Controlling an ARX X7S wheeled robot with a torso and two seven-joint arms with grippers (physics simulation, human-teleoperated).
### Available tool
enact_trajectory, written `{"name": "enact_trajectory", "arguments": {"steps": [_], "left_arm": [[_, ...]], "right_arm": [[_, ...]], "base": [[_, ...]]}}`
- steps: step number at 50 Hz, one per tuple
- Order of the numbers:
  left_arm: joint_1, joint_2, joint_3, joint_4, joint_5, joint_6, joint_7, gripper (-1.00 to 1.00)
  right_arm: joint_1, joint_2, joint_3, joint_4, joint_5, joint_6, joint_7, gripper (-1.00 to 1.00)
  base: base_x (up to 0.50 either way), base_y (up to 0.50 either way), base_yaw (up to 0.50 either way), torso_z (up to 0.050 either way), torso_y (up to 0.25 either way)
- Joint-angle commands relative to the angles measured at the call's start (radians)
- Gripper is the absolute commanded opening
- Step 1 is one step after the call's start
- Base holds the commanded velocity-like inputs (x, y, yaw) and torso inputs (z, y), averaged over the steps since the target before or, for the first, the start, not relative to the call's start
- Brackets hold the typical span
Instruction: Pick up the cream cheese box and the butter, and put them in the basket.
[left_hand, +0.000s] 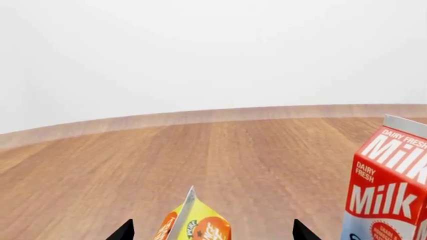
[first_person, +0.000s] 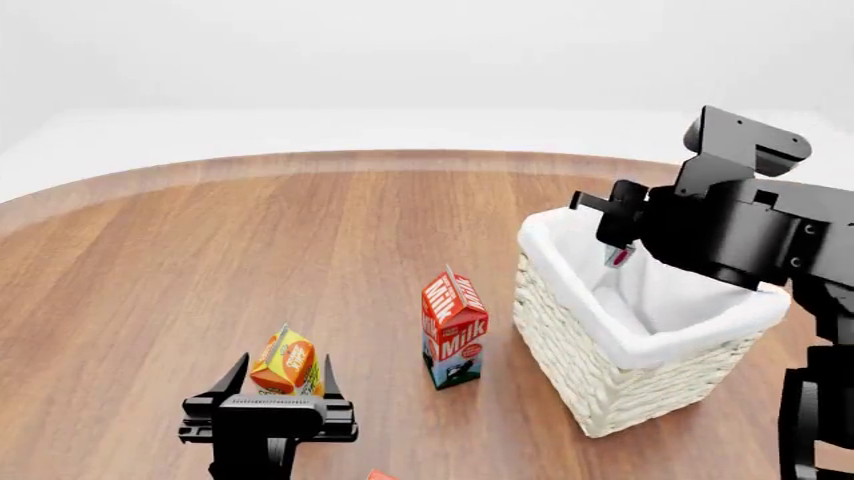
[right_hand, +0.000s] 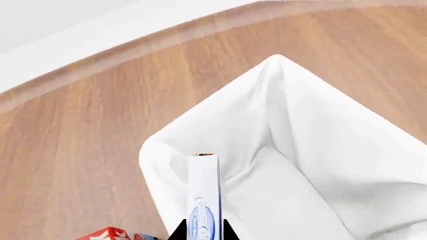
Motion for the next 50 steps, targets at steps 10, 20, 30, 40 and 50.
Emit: {"name": "enact_trajectory", "arguments": {"steps": [10, 20, 30, 40, 50], "left_arm": [[-0.003, -0.003, 0.004, -0.002, -0.002, 0.0, -0.006, 1.0], [-0.002, -0.005, 0.006, 0.0, -0.003, 0.001, -0.008, 1.0], [-0.003, -0.006, 0.009, -0.001, -0.004, 0.002, -0.01, 1.0], [-0.006, -0.006, 0.011, -0.007, -0.005, 0.005, -0.011, 1.0], [-0.006, -0.008, 0.013, -0.007, -0.007, 0.006, -0.013, 1.0]], "right_arm": [[-0.009, 0.003, -0.015, 0.063, -0.061, -0.053, -0.033, -1.0], [-0.021, 0.009, -0.014, 0.074, -0.069, -0.07, -0.034, -1.0], [-0.042, 0.026, -0.018, 0.097, -0.09, -0.089, -0.062, -1.0], [-0.043, 0.03, -0.026, 0.112, -0.099, -0.095, -0.077, -1.0], [-0.044, 0.032, -0.034, 0.119, -0.105, -0.098, -0.089, -1.0]], "base": [[0.0, 0.0, 0.0, 0.0, 0.001], [0.0, 0.0, 0.0, 0.0, 0.0], [0.0, 0.0, 0.0, 0.0, 0.001], [0.0, 0.0, 0.0, 0.001, 0.0], [0.0, 0.0, 0.0, 0.0, 0.001]]}}
